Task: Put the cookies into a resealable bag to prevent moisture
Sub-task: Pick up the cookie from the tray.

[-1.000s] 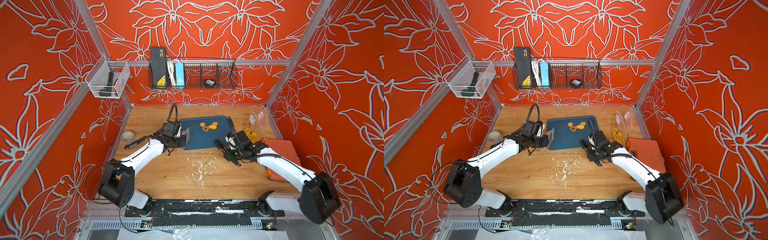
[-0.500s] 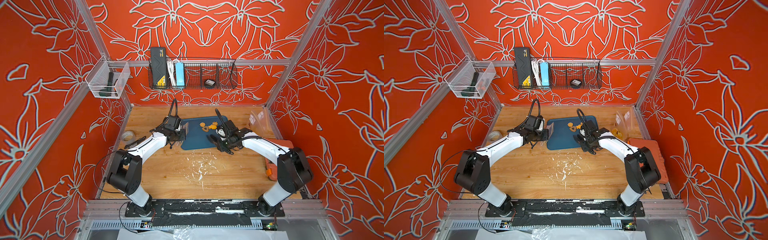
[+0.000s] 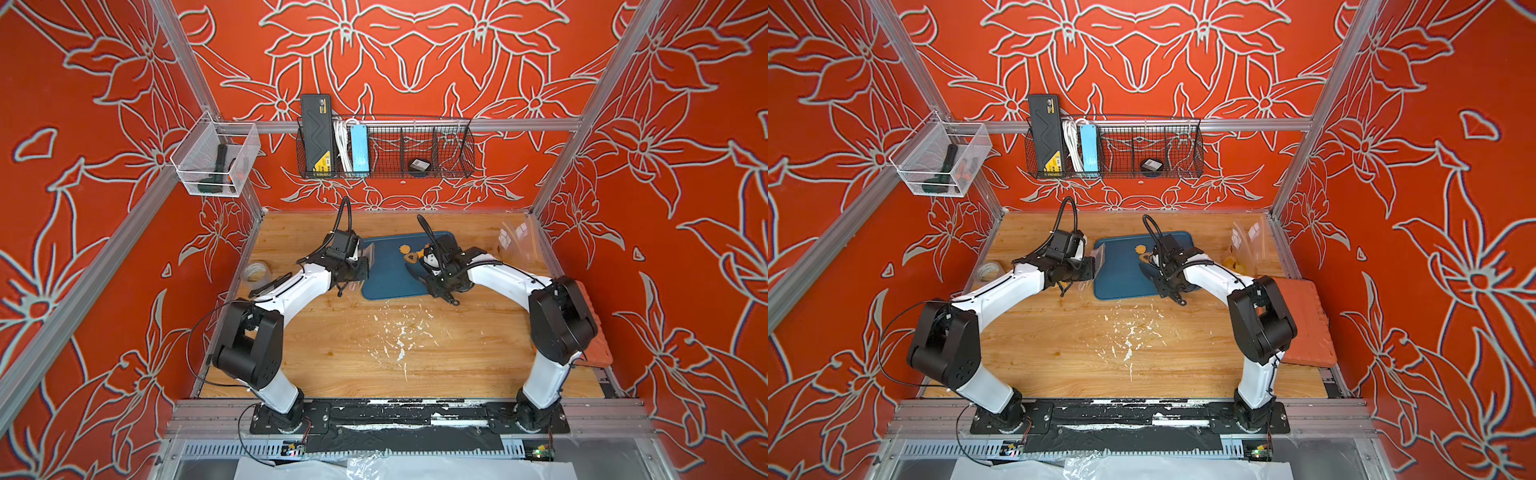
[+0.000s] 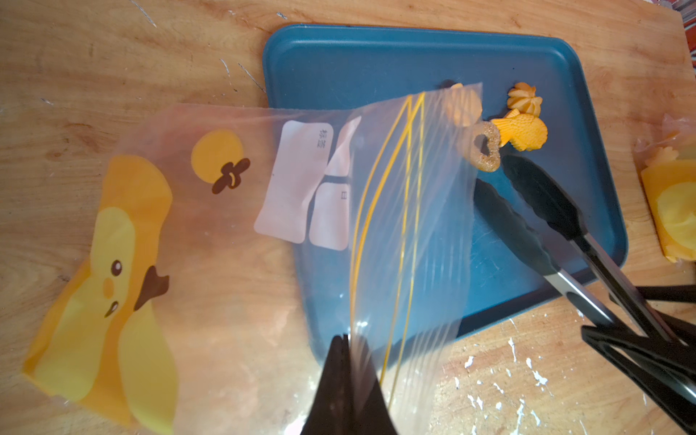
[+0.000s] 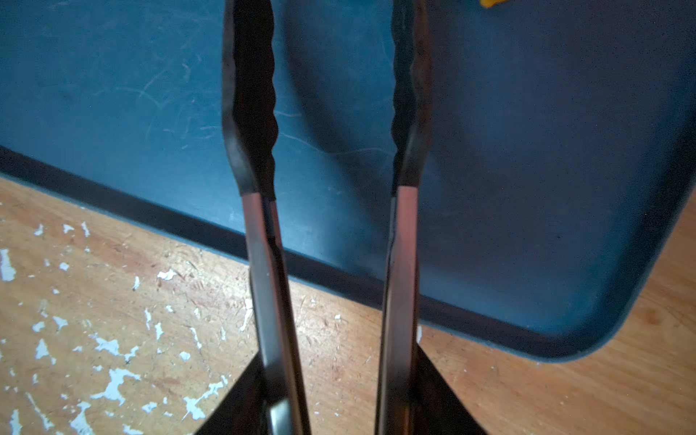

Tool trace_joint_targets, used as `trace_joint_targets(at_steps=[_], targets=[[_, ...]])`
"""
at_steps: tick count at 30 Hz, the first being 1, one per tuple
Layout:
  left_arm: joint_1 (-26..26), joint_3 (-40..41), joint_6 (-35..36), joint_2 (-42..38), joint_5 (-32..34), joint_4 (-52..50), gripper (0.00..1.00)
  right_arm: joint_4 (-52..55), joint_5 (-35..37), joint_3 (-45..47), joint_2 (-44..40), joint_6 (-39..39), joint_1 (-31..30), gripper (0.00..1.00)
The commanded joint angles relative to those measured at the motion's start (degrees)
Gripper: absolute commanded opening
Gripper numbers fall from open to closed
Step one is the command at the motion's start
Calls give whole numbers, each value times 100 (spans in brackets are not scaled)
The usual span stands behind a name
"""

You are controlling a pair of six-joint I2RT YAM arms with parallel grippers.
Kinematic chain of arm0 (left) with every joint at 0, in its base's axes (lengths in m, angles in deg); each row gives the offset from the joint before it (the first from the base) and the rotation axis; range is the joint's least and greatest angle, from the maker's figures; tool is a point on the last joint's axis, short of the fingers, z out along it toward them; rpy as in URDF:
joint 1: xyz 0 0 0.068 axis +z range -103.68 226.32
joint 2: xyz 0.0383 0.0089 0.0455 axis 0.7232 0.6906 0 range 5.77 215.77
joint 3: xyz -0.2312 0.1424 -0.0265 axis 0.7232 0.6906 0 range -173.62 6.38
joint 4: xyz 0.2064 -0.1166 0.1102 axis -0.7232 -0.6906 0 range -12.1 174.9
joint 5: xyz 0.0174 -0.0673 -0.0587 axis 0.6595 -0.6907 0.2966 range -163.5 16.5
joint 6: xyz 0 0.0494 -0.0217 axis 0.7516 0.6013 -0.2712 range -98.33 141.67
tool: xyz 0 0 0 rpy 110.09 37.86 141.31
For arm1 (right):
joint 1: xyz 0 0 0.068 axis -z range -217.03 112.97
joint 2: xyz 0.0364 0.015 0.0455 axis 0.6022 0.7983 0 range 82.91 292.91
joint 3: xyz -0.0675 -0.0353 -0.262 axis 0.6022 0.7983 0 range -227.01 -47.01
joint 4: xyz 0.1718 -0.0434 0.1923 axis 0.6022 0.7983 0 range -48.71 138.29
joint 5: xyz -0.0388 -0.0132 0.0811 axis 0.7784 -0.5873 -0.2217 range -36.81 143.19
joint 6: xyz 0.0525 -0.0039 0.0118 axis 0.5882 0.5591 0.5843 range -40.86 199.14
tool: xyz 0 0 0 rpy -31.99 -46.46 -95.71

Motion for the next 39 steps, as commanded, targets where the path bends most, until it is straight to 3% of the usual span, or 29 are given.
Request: trace_joint_targets(at_steps=[1, 9, 17, 26, 32, 39], targets=[[22, 64, 75, -85, -51, 51, 0, 142, 206, -333, 200, -123, -29, 54], [31, 55, 97, -30, -77, 51, 0, 214, 248, -793, 641, -124, -29, 54], [31, 2, 154, 80, -253, 33, 0, 132, 333, -754, 557, -44, -29, 41], [31, -62, 241, 221, -506, -2, 0, -201, 541, 219, -655, 190, -37, 33], [-17, -112, 278, 372, -754, -10, 0, -442, 57, 901, -1596, 209, -119, 29], [-107, -156, 321, 464, -781, -63, 0, -355, -273, 696, -1845, -193, -635, 28]])
